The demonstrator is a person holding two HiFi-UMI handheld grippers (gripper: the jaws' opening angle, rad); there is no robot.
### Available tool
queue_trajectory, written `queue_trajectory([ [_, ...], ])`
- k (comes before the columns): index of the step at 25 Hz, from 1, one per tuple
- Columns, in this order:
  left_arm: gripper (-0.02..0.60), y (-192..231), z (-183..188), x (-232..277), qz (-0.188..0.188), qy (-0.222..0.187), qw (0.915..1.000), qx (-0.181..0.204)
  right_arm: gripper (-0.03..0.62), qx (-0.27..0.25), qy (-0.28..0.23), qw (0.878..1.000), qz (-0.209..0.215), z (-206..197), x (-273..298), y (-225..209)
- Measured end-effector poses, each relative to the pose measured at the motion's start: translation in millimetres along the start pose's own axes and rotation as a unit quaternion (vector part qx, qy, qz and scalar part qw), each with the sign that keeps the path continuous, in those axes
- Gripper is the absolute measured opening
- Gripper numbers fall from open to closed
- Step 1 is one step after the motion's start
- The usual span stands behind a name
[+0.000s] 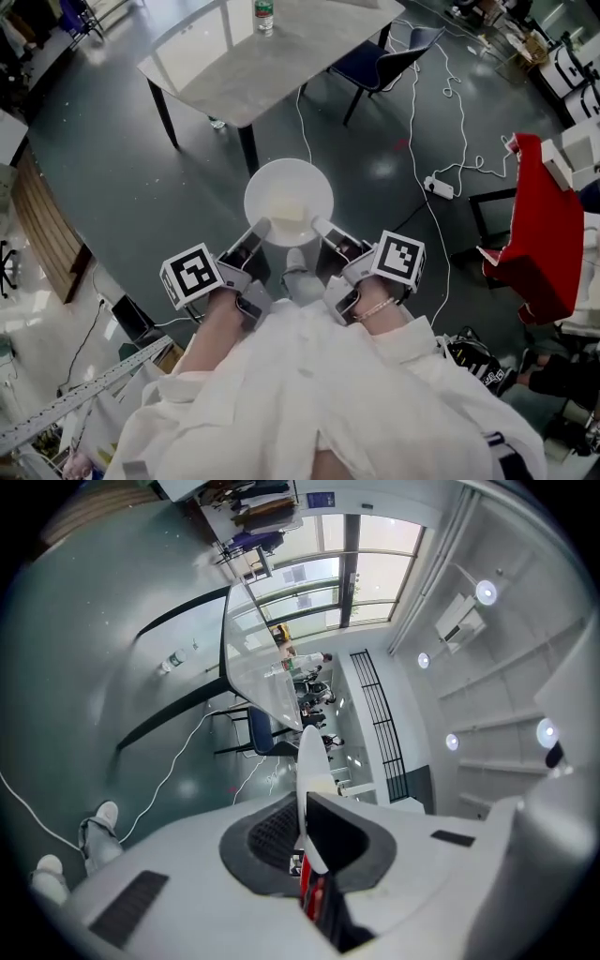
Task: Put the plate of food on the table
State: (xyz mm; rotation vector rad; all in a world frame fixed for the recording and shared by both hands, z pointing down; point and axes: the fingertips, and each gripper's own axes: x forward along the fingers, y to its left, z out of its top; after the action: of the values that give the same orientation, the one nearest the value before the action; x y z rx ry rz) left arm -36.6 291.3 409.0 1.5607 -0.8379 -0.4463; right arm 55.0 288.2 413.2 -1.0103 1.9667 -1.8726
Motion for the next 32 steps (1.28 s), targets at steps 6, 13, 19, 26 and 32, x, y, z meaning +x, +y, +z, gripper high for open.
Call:
queue_trajectory([
  [6,0.023,-15.1,49.9,68.1,0.007,-0.015,0.9997,0.015,0.011,-0.008,0.014,1.0,0.015,78.0,42.2,12.7],
  [13,0.023,-20.5,85.6,146.2,0.014,-0.025,0.9995,0.012,0.01,-0.022,0.019,0.999,0.019,161.6,74.4,7.5],
  [19,0.023,-25.1,90.8,156.0,0.01,-0.037,0.9989,0.027,0.011,-0.017,0.03,0.999,0.025,171.1,78.7,6.7],
  [26,0.023,-13.1,96.2,172.3,0.035,-0.025,0.9991,0.002,0.011,-0.004,0.042,0.999,0.013,184.7,90.8,-4.8],
  [32,0.023,-12.1,99.2,177.5,0.04,-0.016,0.9991,-0.004,0.011,0.003,0.033,0.999,0.015,189.0,93.8,-8.1],
])
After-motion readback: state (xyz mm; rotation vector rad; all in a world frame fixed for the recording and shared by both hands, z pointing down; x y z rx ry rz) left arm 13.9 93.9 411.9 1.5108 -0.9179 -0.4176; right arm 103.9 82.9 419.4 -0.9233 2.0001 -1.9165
